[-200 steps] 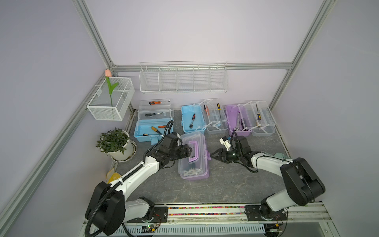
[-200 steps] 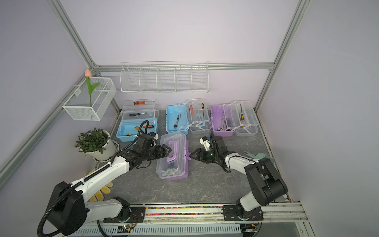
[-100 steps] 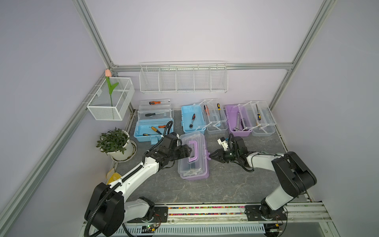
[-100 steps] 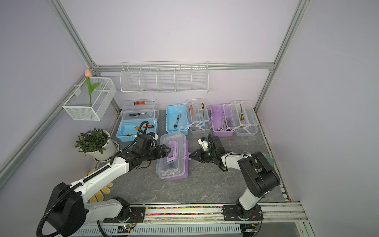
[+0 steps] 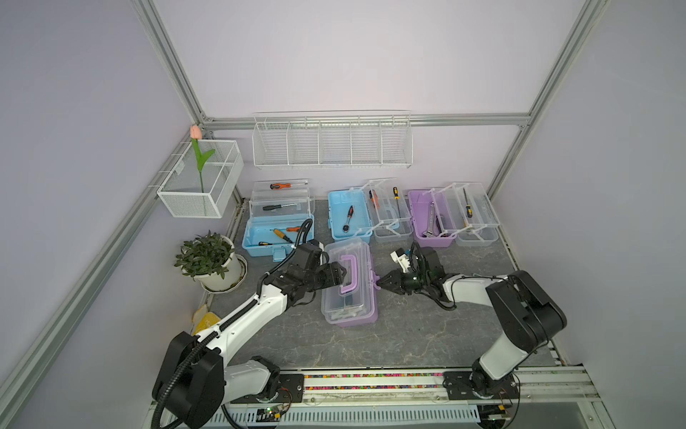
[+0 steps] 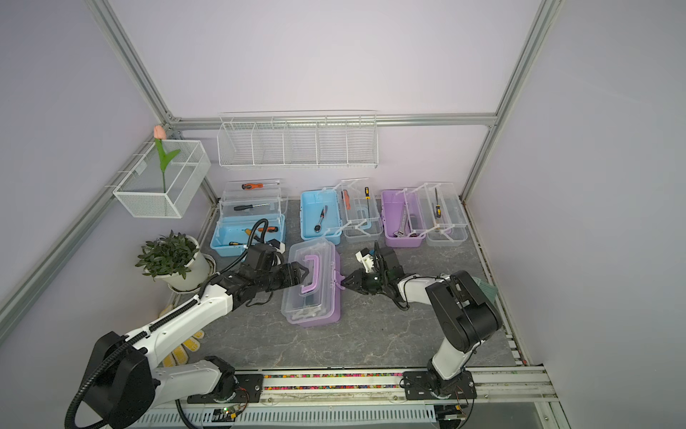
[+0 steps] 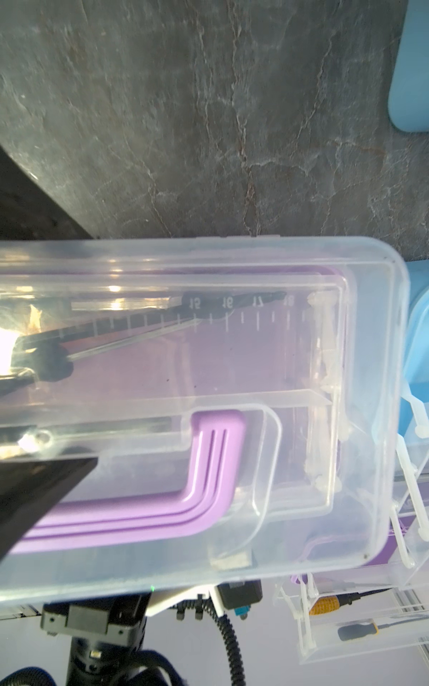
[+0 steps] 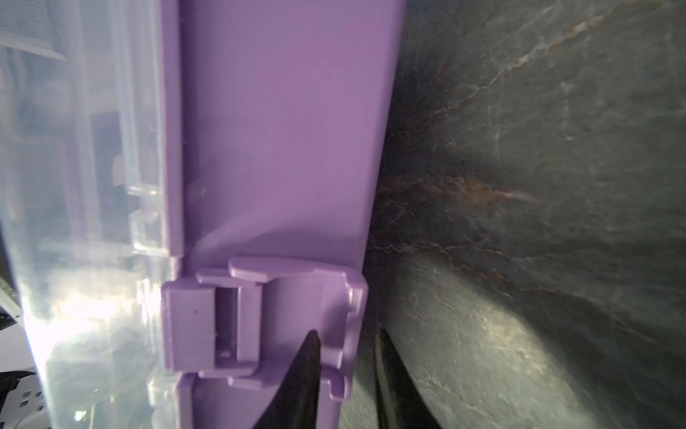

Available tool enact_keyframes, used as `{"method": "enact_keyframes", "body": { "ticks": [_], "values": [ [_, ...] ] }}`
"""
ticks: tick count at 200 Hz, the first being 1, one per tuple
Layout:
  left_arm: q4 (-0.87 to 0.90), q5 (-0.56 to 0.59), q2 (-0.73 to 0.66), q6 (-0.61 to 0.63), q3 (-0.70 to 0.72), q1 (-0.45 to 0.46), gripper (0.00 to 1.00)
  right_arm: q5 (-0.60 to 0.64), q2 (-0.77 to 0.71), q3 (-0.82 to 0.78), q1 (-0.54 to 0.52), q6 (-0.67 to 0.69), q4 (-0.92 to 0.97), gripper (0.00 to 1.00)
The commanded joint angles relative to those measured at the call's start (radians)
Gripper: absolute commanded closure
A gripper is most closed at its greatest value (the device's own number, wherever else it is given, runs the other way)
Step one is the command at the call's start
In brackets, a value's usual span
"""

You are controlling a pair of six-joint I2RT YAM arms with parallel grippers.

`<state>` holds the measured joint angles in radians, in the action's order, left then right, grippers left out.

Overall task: Close toolboxes
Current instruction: Fasten the toolbox latch on the toolbox.

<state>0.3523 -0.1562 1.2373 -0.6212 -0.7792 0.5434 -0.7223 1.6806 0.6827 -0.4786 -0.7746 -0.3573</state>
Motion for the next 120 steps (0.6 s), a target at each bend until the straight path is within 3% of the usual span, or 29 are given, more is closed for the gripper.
{"method": "enact_keyframes", "body": {
  "ticks": [1,42,120],
  "values": [
    [0.17,0.077,0.012,0.017,0.035,-0.013,0.37,-0.001,-0.022,0.012,-0.005,-0.005,0.0,0.76],
    [0.165,0.077,0.016,0.015,0.037,-0.013,0.37,0.004,-0.05,0.012,-0.001,0.013,0.039,0.84],
    [0.168,0.078,0.011,0.02,0.035,-0.011,0.38,0.005,-0.13,0.0,0.041,0.06,0.118,0.87]
  ]
}}
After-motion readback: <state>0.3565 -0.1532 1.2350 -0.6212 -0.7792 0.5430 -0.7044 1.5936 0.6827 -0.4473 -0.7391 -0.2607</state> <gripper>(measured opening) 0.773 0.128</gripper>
